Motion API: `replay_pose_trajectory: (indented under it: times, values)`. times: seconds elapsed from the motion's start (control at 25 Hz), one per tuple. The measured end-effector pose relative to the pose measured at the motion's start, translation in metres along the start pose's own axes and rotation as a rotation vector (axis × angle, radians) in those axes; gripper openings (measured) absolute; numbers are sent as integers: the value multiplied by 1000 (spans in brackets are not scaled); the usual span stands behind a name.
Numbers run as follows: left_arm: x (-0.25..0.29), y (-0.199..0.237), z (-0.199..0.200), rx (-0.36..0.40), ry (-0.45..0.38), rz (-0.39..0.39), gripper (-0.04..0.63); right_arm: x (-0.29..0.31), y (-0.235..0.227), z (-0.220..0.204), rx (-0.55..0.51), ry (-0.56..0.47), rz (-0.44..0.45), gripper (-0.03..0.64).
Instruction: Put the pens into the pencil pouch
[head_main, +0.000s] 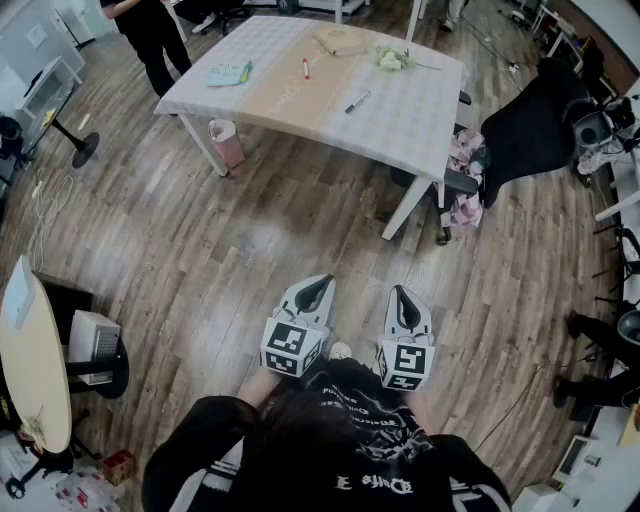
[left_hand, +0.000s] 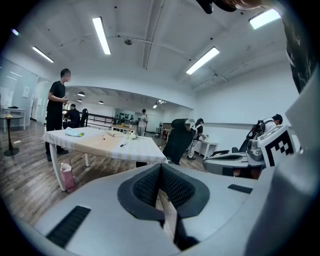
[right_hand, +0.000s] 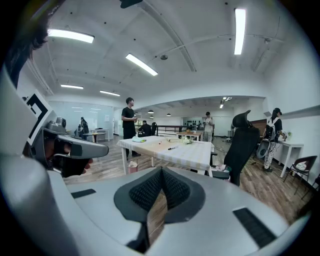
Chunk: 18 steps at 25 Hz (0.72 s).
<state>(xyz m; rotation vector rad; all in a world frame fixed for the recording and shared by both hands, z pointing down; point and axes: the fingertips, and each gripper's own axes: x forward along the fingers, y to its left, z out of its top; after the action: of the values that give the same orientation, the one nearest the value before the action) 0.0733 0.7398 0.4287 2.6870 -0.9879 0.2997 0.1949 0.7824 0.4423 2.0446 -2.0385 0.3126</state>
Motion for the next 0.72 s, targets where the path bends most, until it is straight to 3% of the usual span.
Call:
replay_pose_trajectory:
  times: [0.72]
  values:
    - [-5,71,3,-68,0,-47,20,38,36,18,19,-17,-81,9]
